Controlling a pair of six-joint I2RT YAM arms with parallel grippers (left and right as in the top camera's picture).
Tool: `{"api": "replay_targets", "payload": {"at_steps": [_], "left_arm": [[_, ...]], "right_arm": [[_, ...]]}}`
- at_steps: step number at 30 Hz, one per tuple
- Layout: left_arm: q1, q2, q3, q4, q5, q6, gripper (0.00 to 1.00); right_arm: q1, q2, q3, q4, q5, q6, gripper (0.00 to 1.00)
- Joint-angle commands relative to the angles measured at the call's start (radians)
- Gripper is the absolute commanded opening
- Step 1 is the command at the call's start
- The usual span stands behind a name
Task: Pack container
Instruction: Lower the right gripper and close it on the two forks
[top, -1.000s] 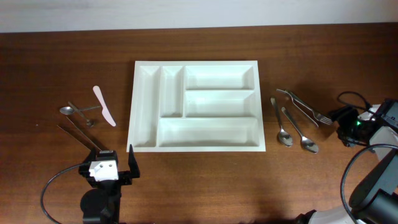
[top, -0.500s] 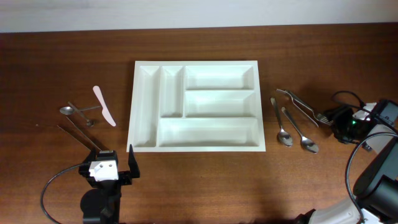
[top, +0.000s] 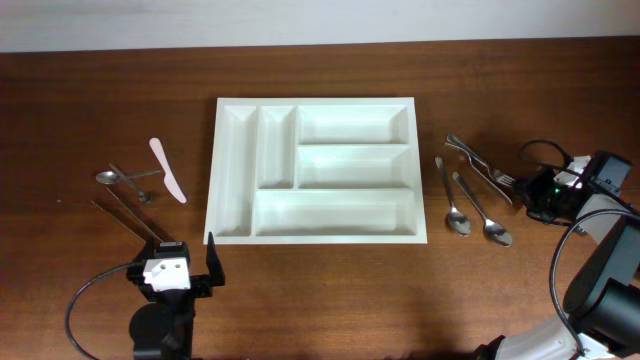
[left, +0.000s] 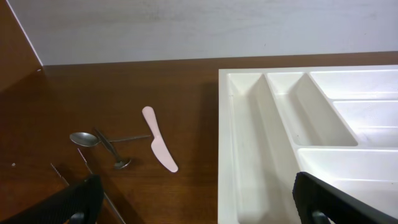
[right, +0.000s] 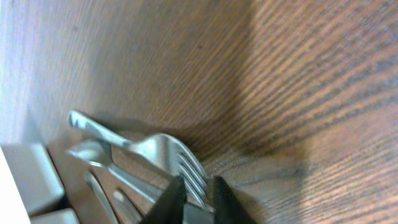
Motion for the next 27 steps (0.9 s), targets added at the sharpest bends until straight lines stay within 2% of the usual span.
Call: {"api": "replay_targets", "payload": {"at_steps": [1,20,27], "left_arm": [[0.004,-0.008,-0.005,0.003,0.013,0.016,0.99],[0.004,-0.008,-0.005,0.003,0.013,0.016,0.99],[0.004,-0.008,-0.005,0.003,0.013,0.016,0.99]], "right_arm": [[0.005,0.012,-0.005,0.004,-0.015,-0.006,0.04],[0.004,0.005,0.051,0.014,-0.042,-0.007,0.04],[0.005,0.005,0.055,-0.019,0.047,-0.029,0.05]]}}
